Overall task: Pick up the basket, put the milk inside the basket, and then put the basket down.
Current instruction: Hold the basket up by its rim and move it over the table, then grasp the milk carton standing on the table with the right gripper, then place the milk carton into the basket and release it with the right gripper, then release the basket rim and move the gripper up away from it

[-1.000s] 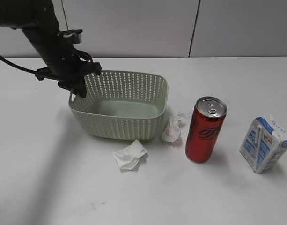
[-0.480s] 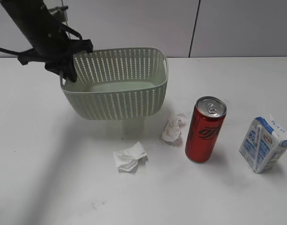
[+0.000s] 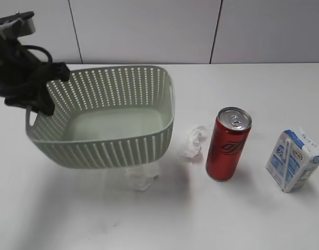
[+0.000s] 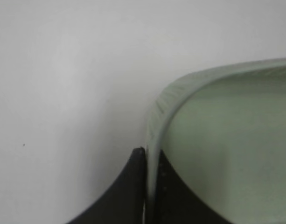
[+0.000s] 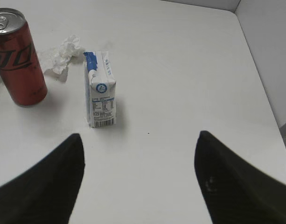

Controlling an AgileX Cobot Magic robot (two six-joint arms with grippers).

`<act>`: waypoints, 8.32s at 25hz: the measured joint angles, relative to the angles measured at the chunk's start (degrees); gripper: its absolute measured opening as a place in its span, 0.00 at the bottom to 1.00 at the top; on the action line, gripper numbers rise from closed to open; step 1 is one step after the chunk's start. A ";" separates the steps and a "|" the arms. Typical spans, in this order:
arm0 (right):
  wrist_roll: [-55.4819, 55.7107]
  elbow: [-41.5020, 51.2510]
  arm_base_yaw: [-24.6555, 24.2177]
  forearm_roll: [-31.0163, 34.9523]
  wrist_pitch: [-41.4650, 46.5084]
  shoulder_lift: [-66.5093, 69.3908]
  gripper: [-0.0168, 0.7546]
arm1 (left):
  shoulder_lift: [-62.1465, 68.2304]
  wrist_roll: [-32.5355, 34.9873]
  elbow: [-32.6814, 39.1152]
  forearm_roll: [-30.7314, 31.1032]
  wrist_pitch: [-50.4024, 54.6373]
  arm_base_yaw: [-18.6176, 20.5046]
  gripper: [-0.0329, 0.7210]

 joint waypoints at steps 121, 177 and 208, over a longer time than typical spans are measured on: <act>-1.51 -59.26 44.52 12.12 -1.11 107.48 0.48 | -6.03 -12.29 14.42 5.57 -7.26 -12.06 0.04; -3.86 -15.57 -3.70 7.76 2.27 44.89 0.79 | -5.60 -14.10 14.66 5.60 -6.43 -11.82 0.04; -0.59 0.40 -3.70 8.39 0.32 0.02 0.79 | 4.46 -12.55 -3.51 9.53 -1.90 -4.61 0.04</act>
